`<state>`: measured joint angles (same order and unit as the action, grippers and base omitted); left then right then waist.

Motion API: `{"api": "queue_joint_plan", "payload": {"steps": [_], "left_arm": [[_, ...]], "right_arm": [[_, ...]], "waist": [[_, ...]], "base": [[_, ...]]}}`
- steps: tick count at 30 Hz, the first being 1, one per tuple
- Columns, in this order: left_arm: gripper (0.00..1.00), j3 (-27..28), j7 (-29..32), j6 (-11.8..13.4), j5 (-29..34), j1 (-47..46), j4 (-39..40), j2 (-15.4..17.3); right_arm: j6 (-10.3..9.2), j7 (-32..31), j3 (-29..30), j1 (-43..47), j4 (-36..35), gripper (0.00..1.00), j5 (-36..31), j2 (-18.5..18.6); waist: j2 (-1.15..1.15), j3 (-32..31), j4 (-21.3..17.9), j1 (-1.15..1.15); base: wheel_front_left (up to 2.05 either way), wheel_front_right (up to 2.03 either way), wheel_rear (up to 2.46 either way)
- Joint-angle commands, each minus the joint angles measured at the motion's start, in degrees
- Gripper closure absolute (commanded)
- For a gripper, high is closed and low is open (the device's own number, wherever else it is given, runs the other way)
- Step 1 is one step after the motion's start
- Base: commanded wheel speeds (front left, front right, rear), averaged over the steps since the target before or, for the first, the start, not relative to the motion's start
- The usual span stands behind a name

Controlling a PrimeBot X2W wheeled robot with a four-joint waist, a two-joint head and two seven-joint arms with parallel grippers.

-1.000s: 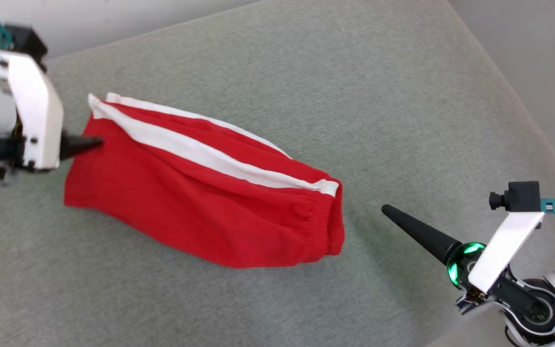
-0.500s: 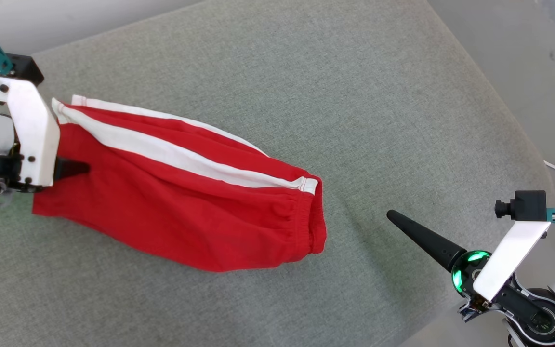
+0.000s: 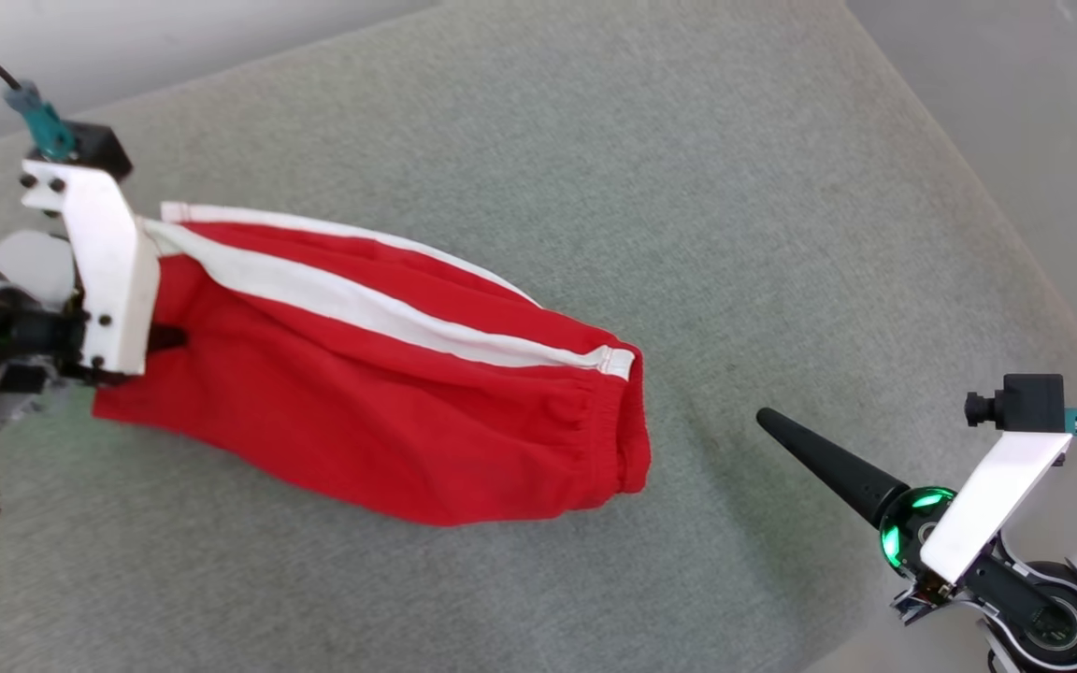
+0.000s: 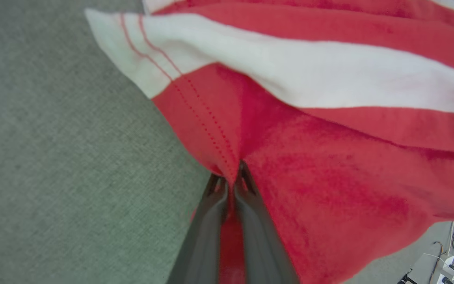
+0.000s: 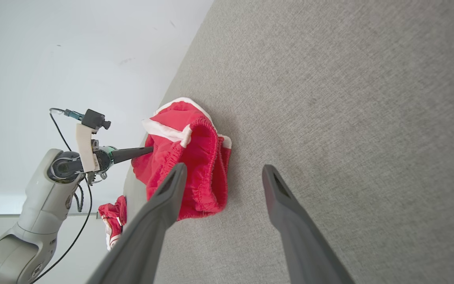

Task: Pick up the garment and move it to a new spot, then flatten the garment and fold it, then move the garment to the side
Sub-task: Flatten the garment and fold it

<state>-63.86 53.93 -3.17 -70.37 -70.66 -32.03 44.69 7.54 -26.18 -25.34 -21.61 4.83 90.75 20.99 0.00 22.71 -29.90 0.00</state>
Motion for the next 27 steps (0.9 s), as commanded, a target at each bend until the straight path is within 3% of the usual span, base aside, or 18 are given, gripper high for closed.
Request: {"api": "queue_joint_plan", "payload": {"steps": [1,10,19,27], "left_arm": [[1.00,-0.37,0.02,-0.14,-0.91,1.45,-0.01,0.03],[1.00,-0.39,0.29,-0.71,-3.00,3.83,1.08,-1.77],[1.00,-0.63,3.62,2.87,-6.81,8.27,5.92,-1.38],[1.00,-0.96,3.82,5.41,-9.45,13.27,11.50,0.35]], "right_arm": [[-0.11,-0.18,0.36,0.43,0.33,0.00,-0.40,0.46],[-0.11,-1.47,0.48,2.07,1.65,0.00,-0.53,2.27],[-0.11,-1.00,1.76,4.46,1.77,0.00,-0.16,3.57],[-0.11,-1.12,2.43,5.75,2.02,0.00,0.16,3.98]], "waist": [[0.00,-1.19,1.04,0.00],[0.00,-8.79,6.89,0.00],[0.00,-13.33,14.09,0.00],[0.00,-15.86,17.80,0.00]], "base": [[0.00,0.00,0.00],[0.00,0.00,0.00],[0.00,0.00,0.00],[0.00,0.00,0.00]]}}
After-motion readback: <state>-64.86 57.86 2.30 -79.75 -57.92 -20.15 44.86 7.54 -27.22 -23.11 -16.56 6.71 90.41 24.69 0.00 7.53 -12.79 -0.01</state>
